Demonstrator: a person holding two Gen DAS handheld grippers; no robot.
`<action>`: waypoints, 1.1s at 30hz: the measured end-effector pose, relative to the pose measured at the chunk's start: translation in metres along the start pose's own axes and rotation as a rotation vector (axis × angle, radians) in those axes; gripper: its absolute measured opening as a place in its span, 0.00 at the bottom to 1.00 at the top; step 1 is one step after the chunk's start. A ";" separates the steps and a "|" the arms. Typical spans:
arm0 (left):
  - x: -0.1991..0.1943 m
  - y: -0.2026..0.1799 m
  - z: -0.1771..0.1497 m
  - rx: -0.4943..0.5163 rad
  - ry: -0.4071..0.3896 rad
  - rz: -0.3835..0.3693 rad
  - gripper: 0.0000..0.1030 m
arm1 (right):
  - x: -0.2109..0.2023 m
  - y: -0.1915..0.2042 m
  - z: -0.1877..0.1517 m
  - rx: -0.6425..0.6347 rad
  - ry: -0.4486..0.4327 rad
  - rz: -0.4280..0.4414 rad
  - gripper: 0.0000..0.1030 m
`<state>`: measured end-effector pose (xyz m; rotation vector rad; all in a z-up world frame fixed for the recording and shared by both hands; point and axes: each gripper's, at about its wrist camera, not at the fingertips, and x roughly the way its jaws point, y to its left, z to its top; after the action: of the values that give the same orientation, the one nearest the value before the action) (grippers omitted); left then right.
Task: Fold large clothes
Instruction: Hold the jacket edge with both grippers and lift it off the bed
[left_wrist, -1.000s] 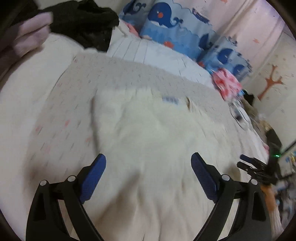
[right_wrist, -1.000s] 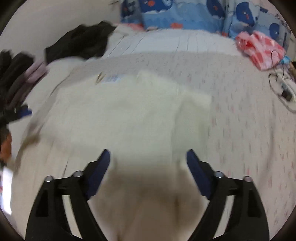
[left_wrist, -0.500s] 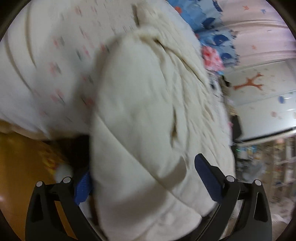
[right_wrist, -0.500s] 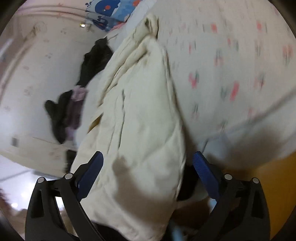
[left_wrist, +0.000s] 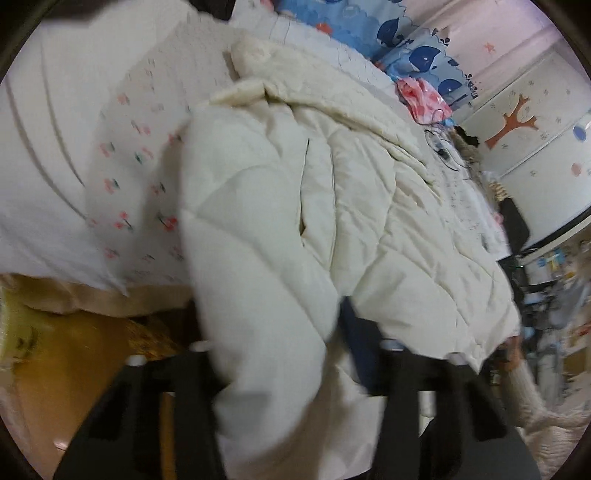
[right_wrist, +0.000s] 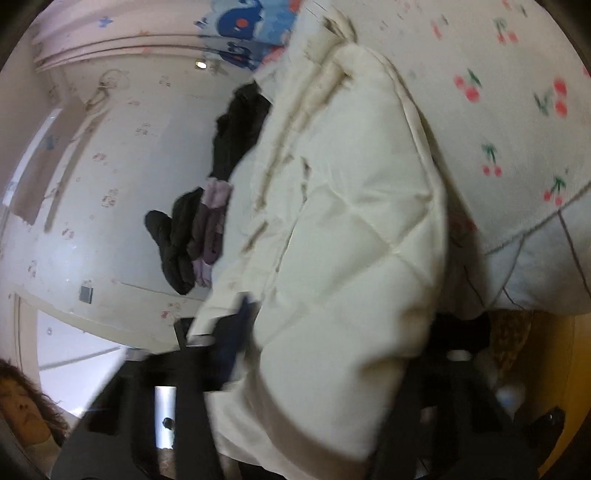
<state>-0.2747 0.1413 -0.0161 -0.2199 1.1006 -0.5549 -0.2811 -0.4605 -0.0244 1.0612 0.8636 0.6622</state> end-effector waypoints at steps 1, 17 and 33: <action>-0.004 -0.008 0.000 0.040 -0.011 0.062 0.30 | -0.002 0.006 -0.001 -0.021 -0.009 -0.008 0.24; -0.033 -0.090 -0.024 0.421 -0.109 0.510 0.19 | -0.046 0.035 -0.026 -0.091 0.008 0.000 0.22; -0.026 -0.098 -0.037 0.476 -0.113 0.586 0.21 | -0.035 0.004 -0.044 -0.027 0.097 -0.009 0.62</action>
<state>-0.3476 0.0758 0.0302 0.4712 0.8391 -0.2569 -0.3370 -0.4672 -0.0215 1.0073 0.9401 0.7200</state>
